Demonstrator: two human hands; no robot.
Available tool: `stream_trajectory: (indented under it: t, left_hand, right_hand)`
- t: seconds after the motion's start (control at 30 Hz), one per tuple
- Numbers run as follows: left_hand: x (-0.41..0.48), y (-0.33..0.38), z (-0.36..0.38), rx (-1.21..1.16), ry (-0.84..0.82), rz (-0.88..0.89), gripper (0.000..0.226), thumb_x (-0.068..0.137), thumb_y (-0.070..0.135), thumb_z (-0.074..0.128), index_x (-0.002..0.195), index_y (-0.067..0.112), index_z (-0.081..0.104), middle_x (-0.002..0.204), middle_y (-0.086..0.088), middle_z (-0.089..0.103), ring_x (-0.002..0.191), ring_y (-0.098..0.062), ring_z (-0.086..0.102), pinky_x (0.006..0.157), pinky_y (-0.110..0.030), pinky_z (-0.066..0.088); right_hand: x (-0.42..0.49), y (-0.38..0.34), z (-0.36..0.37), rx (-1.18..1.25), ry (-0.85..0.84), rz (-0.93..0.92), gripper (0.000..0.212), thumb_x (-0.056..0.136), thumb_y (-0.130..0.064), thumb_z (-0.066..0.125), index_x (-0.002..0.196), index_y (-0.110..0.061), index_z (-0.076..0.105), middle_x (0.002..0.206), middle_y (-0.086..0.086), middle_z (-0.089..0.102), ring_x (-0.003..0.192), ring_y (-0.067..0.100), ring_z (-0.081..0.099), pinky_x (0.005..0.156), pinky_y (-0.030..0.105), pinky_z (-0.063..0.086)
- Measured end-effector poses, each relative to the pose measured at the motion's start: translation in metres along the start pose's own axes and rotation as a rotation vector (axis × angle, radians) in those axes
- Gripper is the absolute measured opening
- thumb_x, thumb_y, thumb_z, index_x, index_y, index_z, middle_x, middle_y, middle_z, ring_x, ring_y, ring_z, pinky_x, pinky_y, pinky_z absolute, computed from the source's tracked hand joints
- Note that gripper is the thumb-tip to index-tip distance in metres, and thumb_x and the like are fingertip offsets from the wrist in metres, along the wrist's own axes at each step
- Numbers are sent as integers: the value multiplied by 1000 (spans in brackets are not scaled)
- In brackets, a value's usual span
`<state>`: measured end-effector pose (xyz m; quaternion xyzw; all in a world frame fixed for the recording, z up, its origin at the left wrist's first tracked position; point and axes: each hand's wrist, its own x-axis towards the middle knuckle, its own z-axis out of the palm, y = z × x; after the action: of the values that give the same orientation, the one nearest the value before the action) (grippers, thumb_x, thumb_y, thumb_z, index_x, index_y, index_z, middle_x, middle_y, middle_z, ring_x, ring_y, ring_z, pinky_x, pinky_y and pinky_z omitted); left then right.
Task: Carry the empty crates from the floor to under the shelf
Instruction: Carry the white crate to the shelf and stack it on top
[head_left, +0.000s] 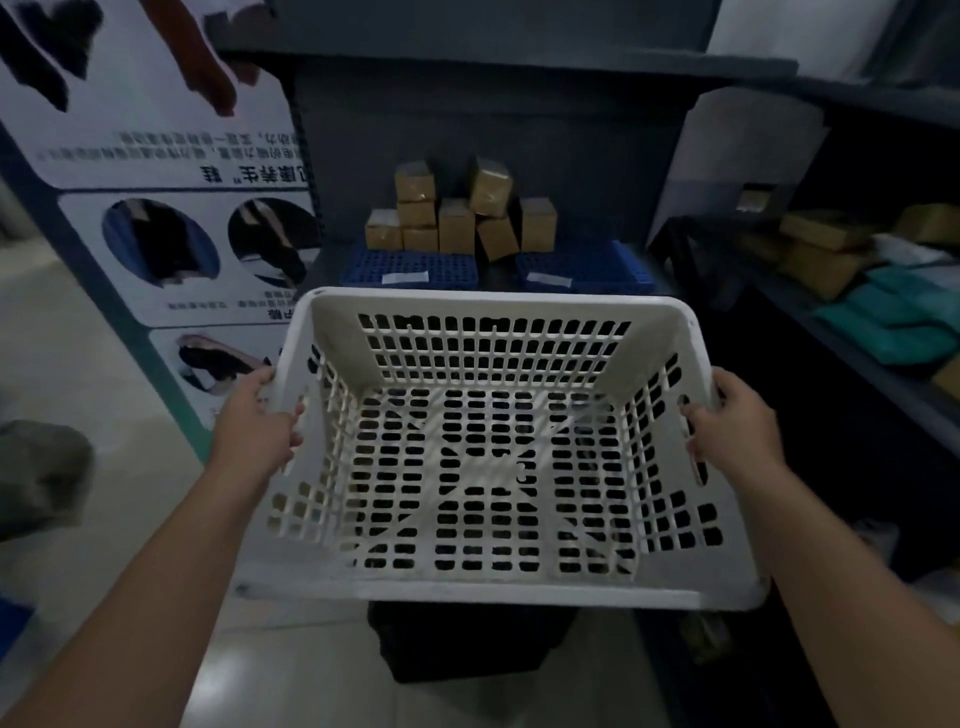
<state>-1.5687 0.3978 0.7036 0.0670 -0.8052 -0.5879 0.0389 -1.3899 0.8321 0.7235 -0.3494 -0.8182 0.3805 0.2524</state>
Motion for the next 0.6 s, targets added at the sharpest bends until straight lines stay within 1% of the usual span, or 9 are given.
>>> stream_trajectory:
  t: [0.07,0.1,0.13,0.2,0.27,0.37,0.47,0.53,0.6]
  left_hand:
    - [28,2,16,10,-22,-10,66,89,-11,47,145,24,48,106,-15,68,66,-26,56,56,-35,43]
    - [41,2,24,21,-27,-20,67,88,-12,47,145,24,47,108,-17,67,66,-26,56,55,-35,43]
    - [51,2,33,39,-26,-30,69,87,-13,48,145,24,48,110,-18,66,64,-26,56,54,-34,44]
    - [68,-1,50,94,-20,-38,71,85,-15,49,144,24,51,112,-15,64,64,-27,57,54,-33,47]
    - [81,-5,66,119,-28,-53,68,83,-16,49,140,22,55,110,-15,65,64,-27,57,53,-32,46]
    - [97,-15,84,106,-7,-103,62,86,-15,48,138,18,56,104,-15,67,61,-26,56,54,-32,43]
    - [109,-25,97,126,5,-140,66,85,-17,48,139,19,57,99,-17,66,62,-27,54,56,-35,43]
    - [114,-31,104,144,12,-155,72,82,-19,48,142,20,54,102,-20,65,63,-29,55,55,-35,43]
    - [118,-37,110,169,20,-172,72,83,-18,50,145,19,51,109,-22,64,65,-31,57,55,-34,44]
  right_hand:
    - [28,-1,15,-32,-22,15,37,87,-21,62,85,-58,55,80,-11,68,54,16,68,46,24,48]
    - [42,0,23,-44,-39,18,34,87,-21,63,86,-54,55,81,-10,68,56,18,68,48,27,51]
    - [55,1,31,-57,-60,19,30,87,-21,63,89,-50,56,82,-9,68,58,20,69,52,32,55]
    - [82,6,46,-81,-107,24,19,87,-21,63,95,-37,58,82,-7,68,60,23,69,58,40,60]
    - [105,16,62,-101,-152,28,12,87,-20,62,93,-30,61,81,-5,69,61,25,69,61,43,61]
    - [134,27,84,-126,-210,45,10,88,-21,61,92,-30,61,81,-4,70,63,25,69,62,44,60]
    - [158,34,106,-146,-258,56,11,90,-21,60,96,-30,61,81,-3,70,63,25,69,61,44,61]
    - [171,38,119,-161,-288,61,9,91,-20,60,96,-28,61,82,-1,69,65,25,69,61,46,61]
    - [180,42,129,-176,-313,67,11,91,-18,60,96,-28,61,82,-1,69,64,24,69,59,47,61]
